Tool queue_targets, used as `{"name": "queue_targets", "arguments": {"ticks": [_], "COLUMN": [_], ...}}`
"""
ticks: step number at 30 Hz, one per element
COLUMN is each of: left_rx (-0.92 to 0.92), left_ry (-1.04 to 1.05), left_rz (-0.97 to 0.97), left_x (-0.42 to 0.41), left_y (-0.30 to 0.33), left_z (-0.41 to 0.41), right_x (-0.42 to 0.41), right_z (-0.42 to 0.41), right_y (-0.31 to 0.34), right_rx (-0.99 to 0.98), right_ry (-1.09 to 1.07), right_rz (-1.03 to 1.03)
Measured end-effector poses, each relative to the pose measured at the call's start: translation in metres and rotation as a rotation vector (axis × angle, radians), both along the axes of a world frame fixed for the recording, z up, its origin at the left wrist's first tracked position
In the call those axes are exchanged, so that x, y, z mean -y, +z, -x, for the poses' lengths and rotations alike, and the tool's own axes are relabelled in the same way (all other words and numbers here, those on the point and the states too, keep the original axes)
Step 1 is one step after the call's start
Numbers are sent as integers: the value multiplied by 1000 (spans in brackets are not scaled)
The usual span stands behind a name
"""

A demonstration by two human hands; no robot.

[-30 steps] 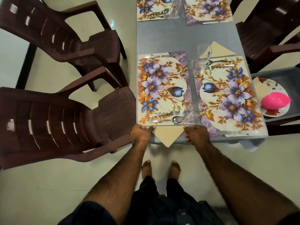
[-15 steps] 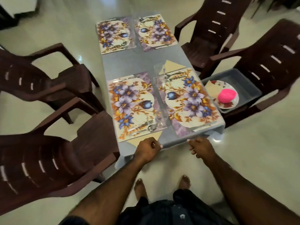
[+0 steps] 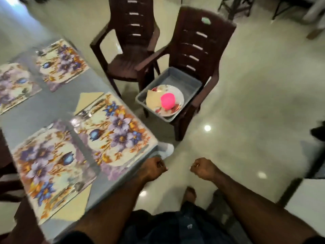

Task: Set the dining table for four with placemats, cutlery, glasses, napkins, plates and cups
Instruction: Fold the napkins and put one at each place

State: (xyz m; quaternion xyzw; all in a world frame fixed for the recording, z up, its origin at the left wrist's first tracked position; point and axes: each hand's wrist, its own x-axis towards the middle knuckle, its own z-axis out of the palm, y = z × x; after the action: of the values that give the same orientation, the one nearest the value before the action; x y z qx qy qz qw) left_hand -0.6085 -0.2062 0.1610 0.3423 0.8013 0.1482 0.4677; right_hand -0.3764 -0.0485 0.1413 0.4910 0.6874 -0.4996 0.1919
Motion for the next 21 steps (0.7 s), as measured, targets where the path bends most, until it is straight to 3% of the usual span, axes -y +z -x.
{"name": "queue_targets", "arguments": {"ticks": [6, 12, 17, 21], "left_rx": [104, 195, 188, 181], "left_ry": [62, 313, 556, 604], "left_rz": [-115, -188, -111, -19], "left_x": [-128, -239, -311, -337], "left_y": [16, -12, -51, -98], "left_z": [-7, 45, 114, 166], "right_x": [-102, -196, -280, -343], "right_z": [-10, 54, 120, 189], "right_y": [12, 5, -8, -10], "right_rx": [-7, -56, -93, -113], "right_ry": [-80, -25, 37, 85], "right_rz": [-94, -112, -134, -146]}}
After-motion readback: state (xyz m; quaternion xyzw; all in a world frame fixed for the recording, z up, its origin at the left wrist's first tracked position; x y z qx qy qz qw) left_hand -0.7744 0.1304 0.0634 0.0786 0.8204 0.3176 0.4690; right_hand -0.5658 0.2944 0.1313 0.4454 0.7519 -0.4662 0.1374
